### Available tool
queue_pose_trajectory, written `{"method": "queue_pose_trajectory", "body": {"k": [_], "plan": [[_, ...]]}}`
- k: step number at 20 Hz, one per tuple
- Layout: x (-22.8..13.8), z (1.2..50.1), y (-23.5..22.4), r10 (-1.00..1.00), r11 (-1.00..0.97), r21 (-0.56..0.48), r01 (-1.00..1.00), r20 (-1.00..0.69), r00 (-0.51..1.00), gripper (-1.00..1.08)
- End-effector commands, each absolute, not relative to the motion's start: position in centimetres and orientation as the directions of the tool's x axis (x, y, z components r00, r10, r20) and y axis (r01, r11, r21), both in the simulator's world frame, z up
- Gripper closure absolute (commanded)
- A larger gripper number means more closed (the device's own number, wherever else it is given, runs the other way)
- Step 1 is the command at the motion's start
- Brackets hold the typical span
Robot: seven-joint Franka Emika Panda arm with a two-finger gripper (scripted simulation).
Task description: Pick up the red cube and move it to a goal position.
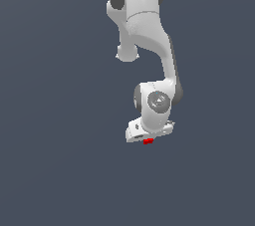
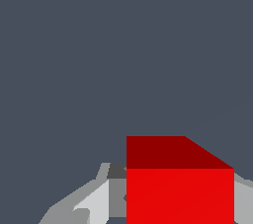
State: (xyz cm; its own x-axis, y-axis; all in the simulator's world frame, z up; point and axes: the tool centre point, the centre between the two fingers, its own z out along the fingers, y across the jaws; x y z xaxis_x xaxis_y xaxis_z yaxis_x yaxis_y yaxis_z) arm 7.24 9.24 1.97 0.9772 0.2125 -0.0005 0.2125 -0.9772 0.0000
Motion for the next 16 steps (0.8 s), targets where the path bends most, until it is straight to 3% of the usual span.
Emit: {"method": "queue_pose_trajectory", "body": {"k": [1, 16], "plan": [[7.3, 2.0, 9.2, 0.213, -0.977, 0.000, 0.213, 0.000, 0.977, 1.08], [6.1, 5.0, 8.8, 0.212, -0.977, 0.000, 0.212, 0.000, 0.977, 1.08]]}}
